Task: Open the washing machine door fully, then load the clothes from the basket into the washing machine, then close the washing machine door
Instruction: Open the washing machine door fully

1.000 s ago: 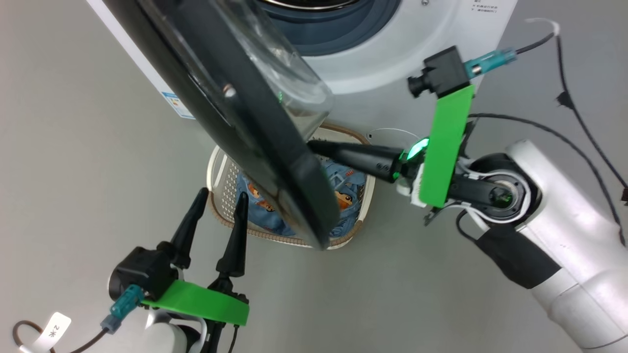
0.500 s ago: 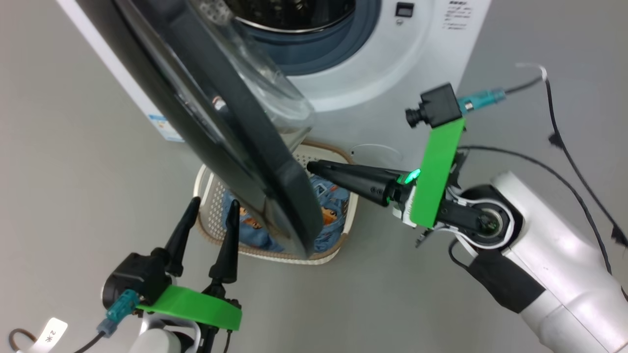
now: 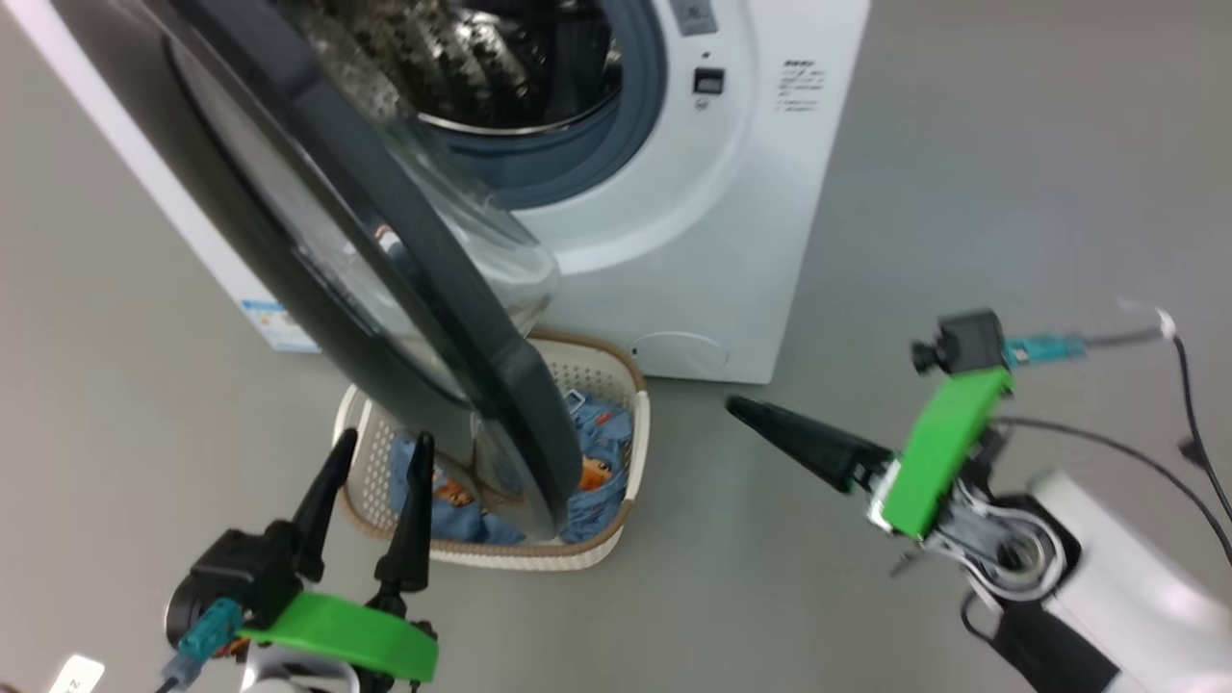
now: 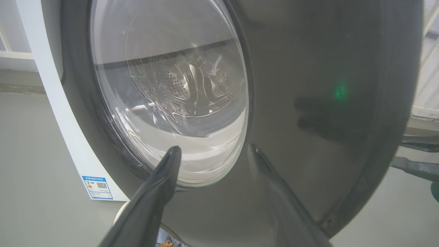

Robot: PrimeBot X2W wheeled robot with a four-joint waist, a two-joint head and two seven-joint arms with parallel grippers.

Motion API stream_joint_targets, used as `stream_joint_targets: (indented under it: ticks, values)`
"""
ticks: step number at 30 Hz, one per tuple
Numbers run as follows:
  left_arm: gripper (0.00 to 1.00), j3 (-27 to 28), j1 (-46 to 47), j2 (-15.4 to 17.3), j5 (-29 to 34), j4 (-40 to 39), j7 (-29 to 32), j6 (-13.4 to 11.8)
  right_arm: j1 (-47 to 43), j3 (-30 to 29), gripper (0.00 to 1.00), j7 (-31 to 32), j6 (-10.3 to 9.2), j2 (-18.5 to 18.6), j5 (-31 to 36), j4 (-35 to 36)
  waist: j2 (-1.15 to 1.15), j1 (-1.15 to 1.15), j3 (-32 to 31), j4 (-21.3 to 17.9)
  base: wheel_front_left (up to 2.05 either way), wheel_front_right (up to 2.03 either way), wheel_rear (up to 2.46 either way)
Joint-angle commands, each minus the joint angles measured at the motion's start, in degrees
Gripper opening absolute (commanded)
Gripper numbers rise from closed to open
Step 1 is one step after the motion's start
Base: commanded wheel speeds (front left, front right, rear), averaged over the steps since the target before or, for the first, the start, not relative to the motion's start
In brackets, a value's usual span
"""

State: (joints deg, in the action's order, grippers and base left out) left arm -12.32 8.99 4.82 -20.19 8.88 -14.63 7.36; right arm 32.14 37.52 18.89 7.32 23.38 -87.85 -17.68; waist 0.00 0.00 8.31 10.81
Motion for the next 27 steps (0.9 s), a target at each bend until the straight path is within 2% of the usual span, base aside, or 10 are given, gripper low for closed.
stream_joint_targets:
  ticks: [1,13,21,27]
  values:
    - [1.0,2.3,0.2,1.4,-0.6,-1.1,-0.4,0.1,-1.4,-0.4,1.0,-1.2,0.17,0.4,0.3,1.2,0.0,0.0,-1.3,-1.6,0.0,0.0,0.0]
    - [1.0,3.4,-2.3,2.2,-0.8,-0.8,-0.4,0.1,-9.2,1.7,1.0,-15.2,0.17,6.3,5.5,-2.3,0.0,0.0,-3.0,-4.6,0.0,0.0,0.0]
    - [1.0,4.7,-3.7,2.1,-0.5,-0.6,-0.4,0.1,-10.6,6.9,1.0,-26.2,0.17,9.7,11.5,-5.9,0.0,0.0,-3.8,-5.6,0.0,0.0,0.0]
    - [1.0,5.3,-4.0,1.7,-0.2,-0.3,-0.4,0.1,-10.5,8.1,1.0,-33.0,0.17,10.2,14.3,-9.9,0.0,0.0,-4.0,-5.8,0.0,0.0,0.0]
